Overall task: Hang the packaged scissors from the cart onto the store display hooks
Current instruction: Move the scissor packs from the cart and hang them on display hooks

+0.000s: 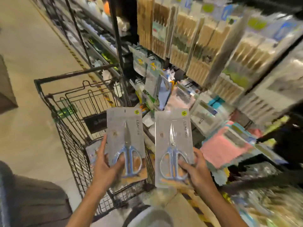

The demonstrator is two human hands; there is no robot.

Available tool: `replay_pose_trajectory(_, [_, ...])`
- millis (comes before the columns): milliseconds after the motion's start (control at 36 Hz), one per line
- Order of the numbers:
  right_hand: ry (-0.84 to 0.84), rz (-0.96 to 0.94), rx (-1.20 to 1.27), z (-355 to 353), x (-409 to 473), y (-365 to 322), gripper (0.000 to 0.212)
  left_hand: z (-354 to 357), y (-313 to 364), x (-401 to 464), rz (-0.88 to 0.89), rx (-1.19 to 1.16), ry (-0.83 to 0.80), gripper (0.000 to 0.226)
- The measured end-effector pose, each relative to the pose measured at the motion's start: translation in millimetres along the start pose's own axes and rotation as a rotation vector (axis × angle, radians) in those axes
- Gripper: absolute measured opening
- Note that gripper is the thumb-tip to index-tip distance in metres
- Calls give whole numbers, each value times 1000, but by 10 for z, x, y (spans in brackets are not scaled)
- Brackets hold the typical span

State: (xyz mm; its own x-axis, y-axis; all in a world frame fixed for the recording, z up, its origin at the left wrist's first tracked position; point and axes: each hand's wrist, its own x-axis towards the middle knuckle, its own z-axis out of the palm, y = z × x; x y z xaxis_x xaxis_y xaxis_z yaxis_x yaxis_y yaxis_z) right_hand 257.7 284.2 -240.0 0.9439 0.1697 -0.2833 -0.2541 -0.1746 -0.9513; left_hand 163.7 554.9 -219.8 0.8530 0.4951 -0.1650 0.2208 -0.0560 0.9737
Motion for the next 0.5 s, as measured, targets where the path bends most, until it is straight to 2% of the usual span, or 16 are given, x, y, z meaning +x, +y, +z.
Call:
replay_pose_trajectory(250, [183,-166,128,-1131,-1200,114,71,793,371,-1072,92,59,-175,92])
replay_pose_trajectory(389, [309,-215,184,-1561,-1761,145,67,1191,594,-1466,184,58,-267,84])
replay_pose_trajectory(500, [417,-276,213,-1757,-2139,59,65,1349,690,-1573,207,-2,-373,91])
